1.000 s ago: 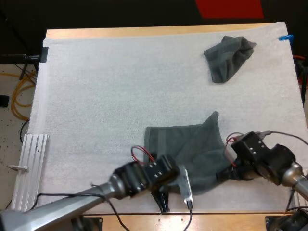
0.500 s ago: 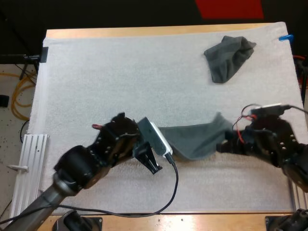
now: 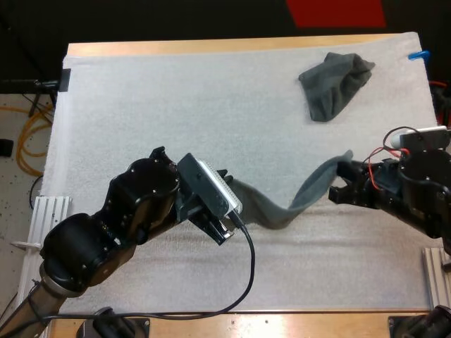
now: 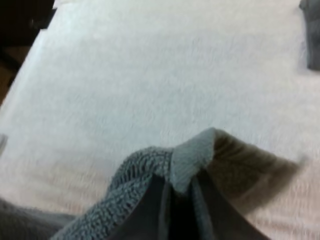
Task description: Pick towel from pile fold and stack
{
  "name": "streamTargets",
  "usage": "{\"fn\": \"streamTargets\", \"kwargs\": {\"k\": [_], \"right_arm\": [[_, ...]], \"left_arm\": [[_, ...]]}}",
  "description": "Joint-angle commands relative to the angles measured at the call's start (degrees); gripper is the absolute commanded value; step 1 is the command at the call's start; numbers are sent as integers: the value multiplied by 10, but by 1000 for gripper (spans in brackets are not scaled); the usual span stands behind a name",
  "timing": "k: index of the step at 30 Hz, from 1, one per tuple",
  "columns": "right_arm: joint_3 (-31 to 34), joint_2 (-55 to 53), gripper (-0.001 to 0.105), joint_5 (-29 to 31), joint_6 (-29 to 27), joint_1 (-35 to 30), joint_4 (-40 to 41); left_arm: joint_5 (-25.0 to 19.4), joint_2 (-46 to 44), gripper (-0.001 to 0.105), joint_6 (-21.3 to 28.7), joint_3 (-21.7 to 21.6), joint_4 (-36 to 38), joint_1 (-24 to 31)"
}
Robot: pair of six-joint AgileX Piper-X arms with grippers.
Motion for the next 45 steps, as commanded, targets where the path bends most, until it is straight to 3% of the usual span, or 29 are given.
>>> {"fn": "streamTargets", "kwargs": {"k": [1,17,20,22,24,29,37,45], "right_arm": [[-5,-4,0,-16,8,2,20],[-5,-14,0,-135,60,2,191],[2,-14,0,-130,61,2,196],[24,-9,0,-126,65,0,164],[47,3,0,-116,66,0,112],[105,77,0,-27,77,-2,-62],[122,260,0,-21,76,-55,-319],[122,364,0,-3,90,-104,-428]], "left_arm": [[6,-4,0,-19,-3,11,-3],[-56,-9,0,-139,-3,99,-127],[-99,-7,0,-136,-3,99,-124],[-127,3,0,-116,0,92,-109],[-120,16,0,-102,8,72,-82],[-70,68,0,-52,54,-23,22],[36,195,0,16,85,-175,166],[85,315,0,22,85,-280,230]]}}
